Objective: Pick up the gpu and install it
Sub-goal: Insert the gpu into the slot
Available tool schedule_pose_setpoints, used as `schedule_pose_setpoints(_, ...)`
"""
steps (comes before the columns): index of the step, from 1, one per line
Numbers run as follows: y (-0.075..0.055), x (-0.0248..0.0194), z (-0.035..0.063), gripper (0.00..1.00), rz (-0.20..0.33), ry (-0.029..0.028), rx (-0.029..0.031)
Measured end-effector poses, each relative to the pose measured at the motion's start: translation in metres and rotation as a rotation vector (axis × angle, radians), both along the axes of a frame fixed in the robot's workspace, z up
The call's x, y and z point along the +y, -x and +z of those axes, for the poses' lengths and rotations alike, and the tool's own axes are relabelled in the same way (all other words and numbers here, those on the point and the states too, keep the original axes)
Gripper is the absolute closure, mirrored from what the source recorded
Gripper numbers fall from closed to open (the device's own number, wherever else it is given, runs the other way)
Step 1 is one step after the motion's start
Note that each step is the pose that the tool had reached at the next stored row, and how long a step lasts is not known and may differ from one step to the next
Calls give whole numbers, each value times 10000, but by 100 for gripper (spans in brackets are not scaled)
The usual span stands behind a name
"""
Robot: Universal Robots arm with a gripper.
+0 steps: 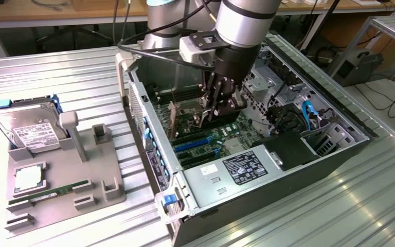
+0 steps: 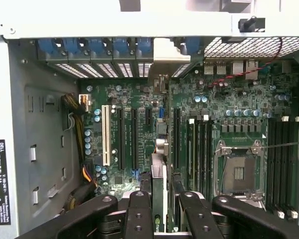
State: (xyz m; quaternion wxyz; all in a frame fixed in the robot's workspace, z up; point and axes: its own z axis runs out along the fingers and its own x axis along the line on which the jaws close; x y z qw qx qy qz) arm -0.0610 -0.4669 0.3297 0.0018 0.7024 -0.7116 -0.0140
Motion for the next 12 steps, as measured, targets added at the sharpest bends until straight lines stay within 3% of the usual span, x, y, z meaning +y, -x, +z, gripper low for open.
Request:
schedule_pose_setpoints(7,17,-3,-148,74,1,1,-4)
schedule_pose_setpoints(12,37,20,-247,74,0,-1,-5)
